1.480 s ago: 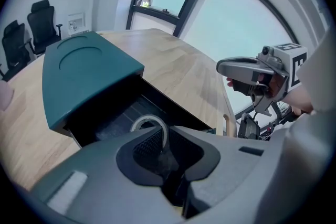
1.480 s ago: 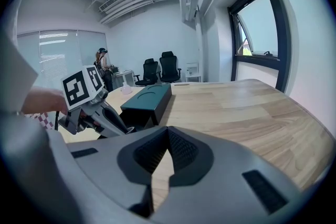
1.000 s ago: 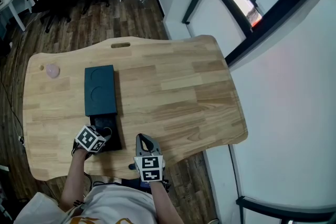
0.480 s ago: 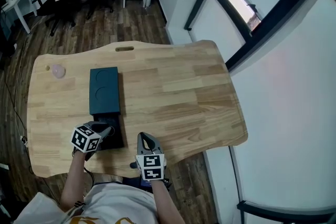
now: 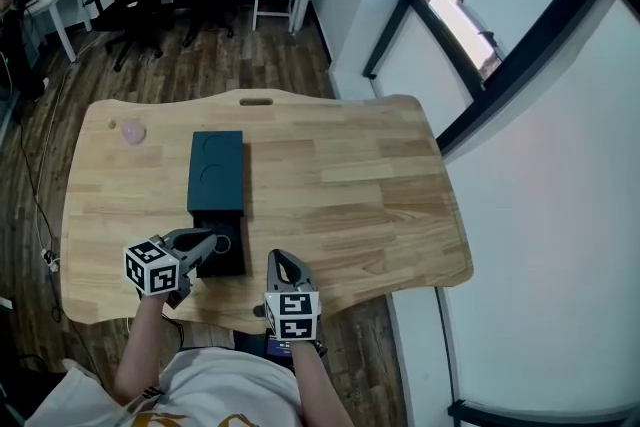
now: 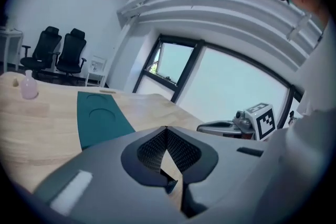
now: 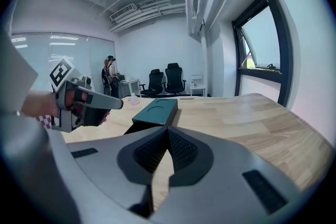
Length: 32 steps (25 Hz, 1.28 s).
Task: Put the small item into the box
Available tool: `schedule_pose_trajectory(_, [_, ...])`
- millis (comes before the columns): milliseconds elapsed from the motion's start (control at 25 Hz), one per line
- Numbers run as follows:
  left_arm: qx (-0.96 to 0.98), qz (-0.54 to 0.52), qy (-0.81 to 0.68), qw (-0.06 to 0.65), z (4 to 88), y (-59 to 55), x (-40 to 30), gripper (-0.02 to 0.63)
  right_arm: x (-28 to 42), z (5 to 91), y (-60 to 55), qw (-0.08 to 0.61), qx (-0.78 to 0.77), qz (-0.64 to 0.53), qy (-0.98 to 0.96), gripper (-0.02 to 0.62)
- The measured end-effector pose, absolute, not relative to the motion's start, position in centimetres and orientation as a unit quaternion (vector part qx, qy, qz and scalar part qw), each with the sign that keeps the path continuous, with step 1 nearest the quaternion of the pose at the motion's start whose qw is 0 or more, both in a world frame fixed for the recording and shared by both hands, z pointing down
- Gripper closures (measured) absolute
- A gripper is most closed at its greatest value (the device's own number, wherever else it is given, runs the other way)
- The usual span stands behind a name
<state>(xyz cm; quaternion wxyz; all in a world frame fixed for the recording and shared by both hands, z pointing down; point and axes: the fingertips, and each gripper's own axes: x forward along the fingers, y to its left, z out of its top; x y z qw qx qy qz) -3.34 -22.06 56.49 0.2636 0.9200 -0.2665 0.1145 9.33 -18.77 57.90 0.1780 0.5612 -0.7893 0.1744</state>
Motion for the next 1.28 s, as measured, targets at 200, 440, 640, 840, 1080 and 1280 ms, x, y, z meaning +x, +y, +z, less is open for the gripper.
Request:
schedule_pose_trajectory(200, [0.923,0.096,-0.306,0.212,54.3,-21.6,-4.9,0.603,8.5,56.8,-17.9,0.178,0.555,0.159,-0.797,0.591])
schedule_pose_trajectory(440, [0.909,0.084,-0.356,0.201,53.5,-21.0,-6.9,0.604,8.2,55.4,-16.9,0.157,0.561,0.147,-0.8,0.591])
schedule_pose_trajectory(640, [0.914,0.072,-0.368,0.153,51.5,-19.7,-7.3,0.603,8.2,53.2,-16.3,0.134,0.577,0.111,-0.798,0.591])
schedule_pose_trajectory(840, [0.905,0.066,-0.408,0.1,49.8,-19.4,-8.4,0.603,7.3,52.3,-15.9,0.132,0.572,0.099,-0.804,0.591])
schedule_pose_trajectory(1080, [0.889,0.058,-0.446,0.09,49.1,-19.3,-9.7,0.603,6.9,51.8,-15.5,0.13,0.564,0.102,-0.809,0.591])
schedule_pose_trajectory(1280, [0.889,0.054,-0.44,0.113,50.0,-19.0,-10.1,0.604,6.9,52.1,-15.8,0.142,0.566,0.102,-0.805,0.591])
